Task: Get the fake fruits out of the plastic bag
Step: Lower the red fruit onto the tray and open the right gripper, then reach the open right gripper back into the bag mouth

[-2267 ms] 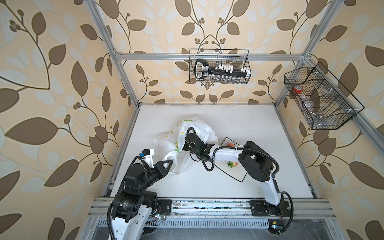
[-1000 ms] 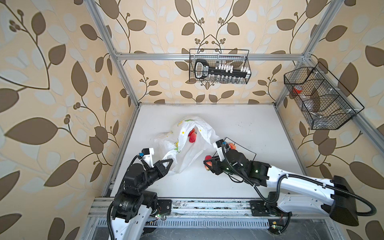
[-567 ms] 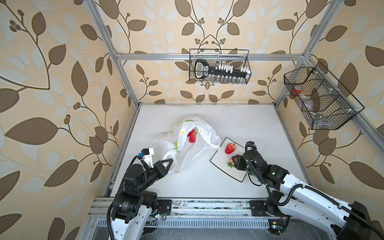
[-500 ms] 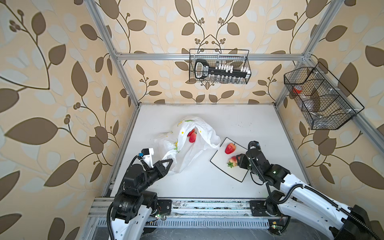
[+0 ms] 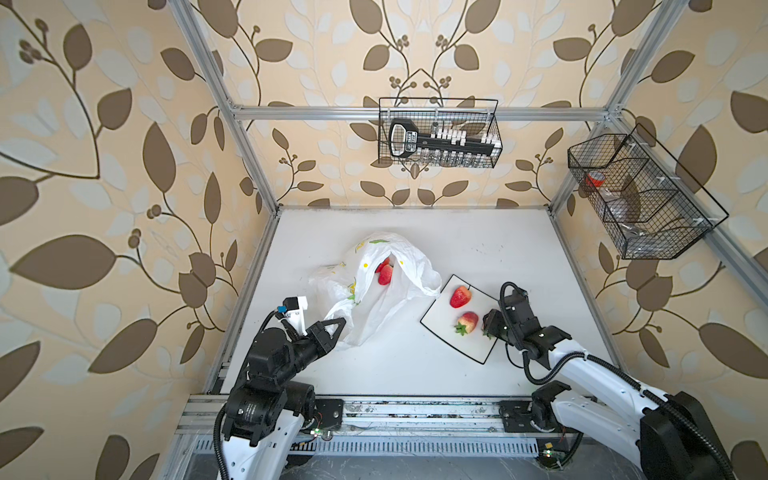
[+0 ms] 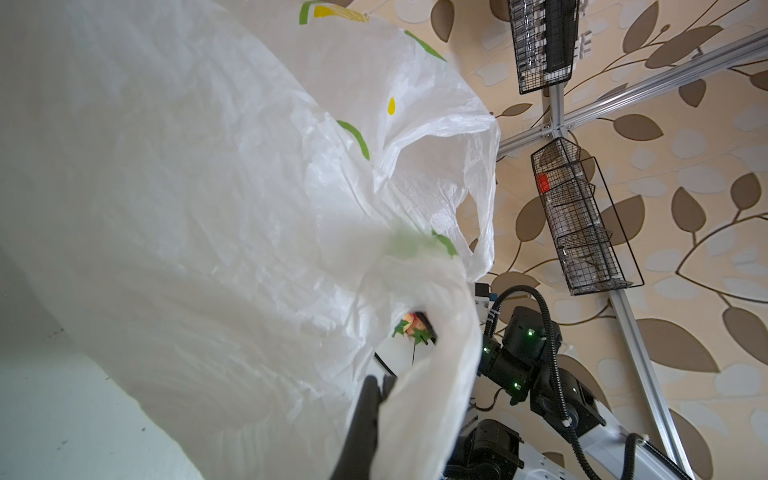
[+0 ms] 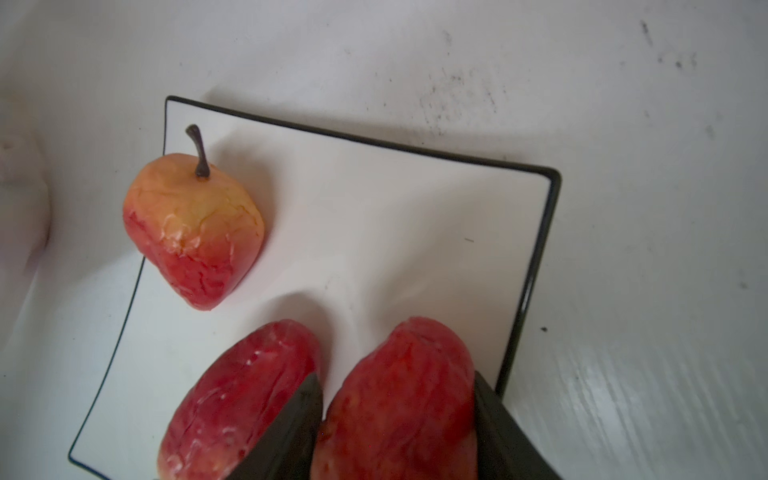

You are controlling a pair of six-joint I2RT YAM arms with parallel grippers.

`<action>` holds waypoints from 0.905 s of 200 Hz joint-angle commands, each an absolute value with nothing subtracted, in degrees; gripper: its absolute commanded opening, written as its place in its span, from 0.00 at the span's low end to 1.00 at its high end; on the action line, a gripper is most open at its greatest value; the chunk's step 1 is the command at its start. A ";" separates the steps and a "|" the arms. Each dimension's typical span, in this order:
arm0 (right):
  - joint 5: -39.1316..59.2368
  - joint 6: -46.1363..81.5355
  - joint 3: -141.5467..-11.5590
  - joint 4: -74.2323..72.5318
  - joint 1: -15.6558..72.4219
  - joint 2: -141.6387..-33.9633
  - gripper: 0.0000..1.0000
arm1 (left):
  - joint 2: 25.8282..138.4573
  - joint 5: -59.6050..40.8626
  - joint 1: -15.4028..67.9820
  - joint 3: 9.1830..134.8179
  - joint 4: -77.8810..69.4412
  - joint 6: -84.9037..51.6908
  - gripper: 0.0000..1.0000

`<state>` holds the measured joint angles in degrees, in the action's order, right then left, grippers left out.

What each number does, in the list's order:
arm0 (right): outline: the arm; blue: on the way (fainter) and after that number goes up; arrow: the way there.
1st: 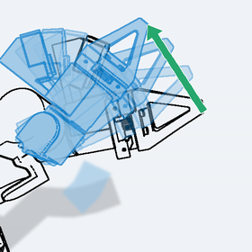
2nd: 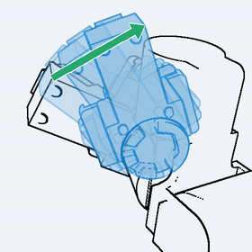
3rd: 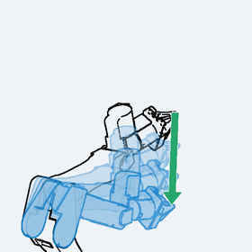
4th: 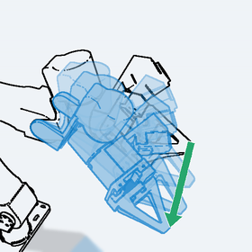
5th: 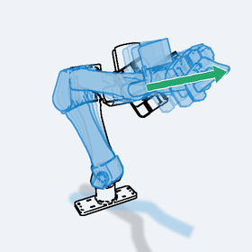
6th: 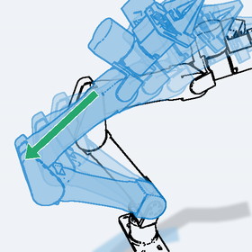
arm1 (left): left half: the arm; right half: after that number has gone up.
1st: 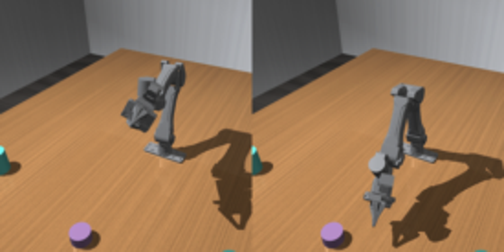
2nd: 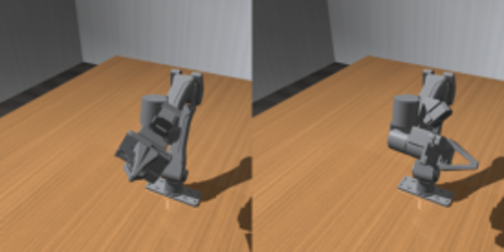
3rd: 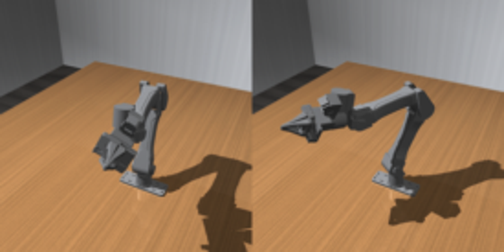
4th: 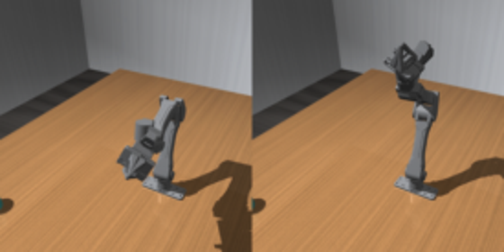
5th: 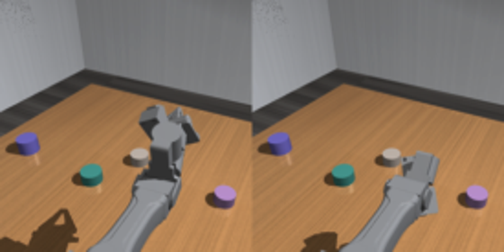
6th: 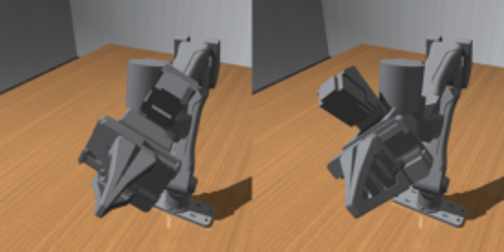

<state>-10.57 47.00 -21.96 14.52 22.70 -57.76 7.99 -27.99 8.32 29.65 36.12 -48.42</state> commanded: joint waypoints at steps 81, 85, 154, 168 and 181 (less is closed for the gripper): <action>-9.78 44.99 -23.40 18.57 21.92 -45.16 0.86 | 7.08 -27.60 8.79 30.44 35.69 -48.16 0.00; -9.49 44.21 -23.75 18.79 21.89 -44.02 0.85 | 7.03 -27.61 8.79 30.42 35.71 -48.24 0.00; 8.95 31.08 -29.47 5.02 30.29 -35.06 0.68 | 7.25 -27.42 8.79 30.06 35.68 -48.43 0.00; 6.39 27.76 -31.18 2.10 37.75 -36.51 0.66 | 7.30 -27.40 8.79 30.26 35.75 -48.42 0.00; 2.59 23.31 -32.27 -1.01 46.48 -38.18 0.65 | 7.38 -27.39 8.79 30.41 35.82 -48.31 0.00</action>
